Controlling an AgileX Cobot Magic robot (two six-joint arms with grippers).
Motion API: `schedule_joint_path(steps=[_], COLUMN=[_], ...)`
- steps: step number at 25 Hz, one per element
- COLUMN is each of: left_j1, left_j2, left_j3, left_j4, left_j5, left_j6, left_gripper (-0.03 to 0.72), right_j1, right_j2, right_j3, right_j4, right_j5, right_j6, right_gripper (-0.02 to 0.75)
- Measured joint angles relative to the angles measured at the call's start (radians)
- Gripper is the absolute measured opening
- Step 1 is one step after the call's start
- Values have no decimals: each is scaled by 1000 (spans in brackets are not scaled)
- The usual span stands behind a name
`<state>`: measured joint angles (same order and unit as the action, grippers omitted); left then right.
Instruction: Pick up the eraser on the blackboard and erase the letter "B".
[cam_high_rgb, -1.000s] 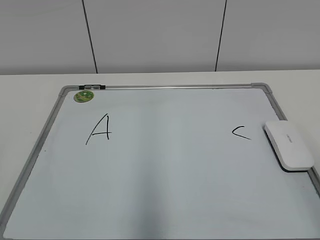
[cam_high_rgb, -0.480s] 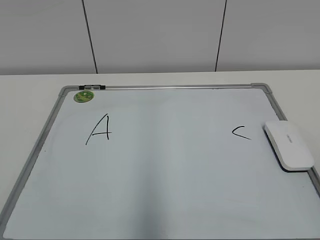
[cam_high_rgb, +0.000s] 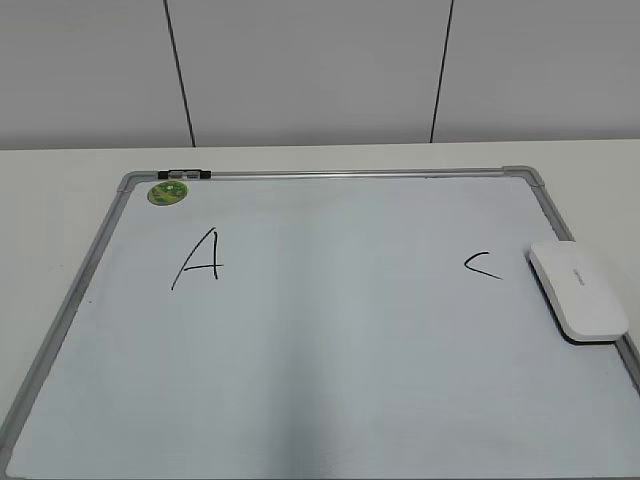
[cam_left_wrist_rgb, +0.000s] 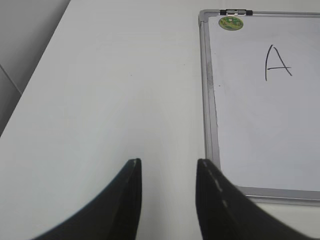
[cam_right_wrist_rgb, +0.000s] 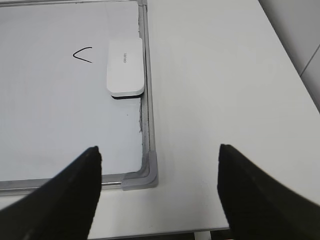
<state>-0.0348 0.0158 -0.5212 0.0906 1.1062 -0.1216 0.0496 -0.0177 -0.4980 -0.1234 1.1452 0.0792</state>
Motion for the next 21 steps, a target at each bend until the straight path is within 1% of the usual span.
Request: schedule_joint_path(steps=[6, 21], left_j1=[0, 0], left_j2=[0, 0], left_j3=[0, 0], left_j4=[0, 0], left_j5=[0, 0], left_j6=[0, 0], left_gripper=[260, 258], right_j1=[0, 0], right_j2=[0, 0], right_j3=[0, 0], right_j4=[0, 0], right_j5=[2, 2], right_j6=[0, 0], right_gripper=[536, 536])
